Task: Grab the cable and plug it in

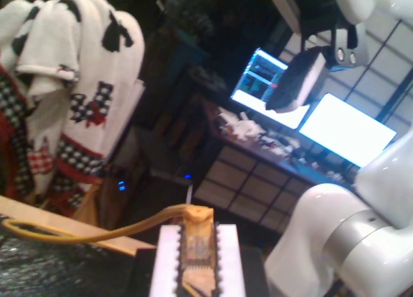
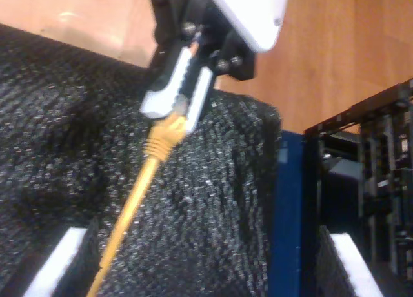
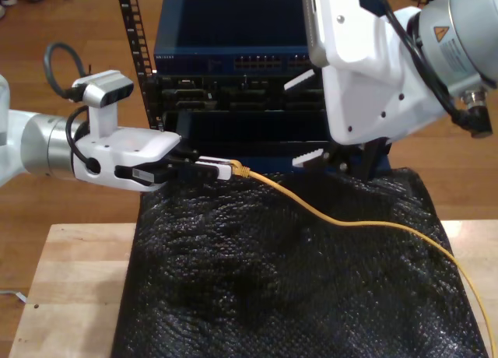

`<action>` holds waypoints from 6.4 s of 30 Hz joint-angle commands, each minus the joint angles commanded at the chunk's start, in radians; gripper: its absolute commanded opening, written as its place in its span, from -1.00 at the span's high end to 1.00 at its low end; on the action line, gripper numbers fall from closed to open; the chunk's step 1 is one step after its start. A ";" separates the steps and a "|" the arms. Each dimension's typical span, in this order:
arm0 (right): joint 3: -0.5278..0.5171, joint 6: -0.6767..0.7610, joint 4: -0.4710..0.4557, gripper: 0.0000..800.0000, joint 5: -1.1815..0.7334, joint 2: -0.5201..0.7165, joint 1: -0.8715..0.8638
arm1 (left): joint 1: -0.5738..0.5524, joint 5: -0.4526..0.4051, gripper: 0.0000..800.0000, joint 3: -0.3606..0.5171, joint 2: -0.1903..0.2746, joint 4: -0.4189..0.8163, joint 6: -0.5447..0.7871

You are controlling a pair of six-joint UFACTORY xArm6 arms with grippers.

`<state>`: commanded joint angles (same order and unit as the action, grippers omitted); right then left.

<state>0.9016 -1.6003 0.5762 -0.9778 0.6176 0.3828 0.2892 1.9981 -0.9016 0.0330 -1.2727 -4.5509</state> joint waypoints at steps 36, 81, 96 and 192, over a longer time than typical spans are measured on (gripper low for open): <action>-0.189 -0.178 -0.003 -0.89 0.453 0.097 0.331 | 0.021 0.295 0.99 -0.023 -0.129 -0.163 -0.078; -0.213 -0.175 -0.005 0.28 0.522 0.097 0.330 | 0.021 0.399 0.93 -0.048 -0.172 -0.178 -0.218; -0.213 -0.173 -0.002 0.48 0.522 0.097 0.330 | 0.020 0.399 0.93 -0.048 -0.173 -0.173 -0.219; -0.023 0.132 -0.006 1.00 0.173 -0.141 -0.112 | 0.020 -0.066 -0.99 -0.049 0.006 0.094 -0.186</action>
<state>0.8786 -1.4684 0.5700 -0.8044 0.4764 0.2708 0.3092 1.9321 -0.9507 0.0391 -1.1792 -4.7366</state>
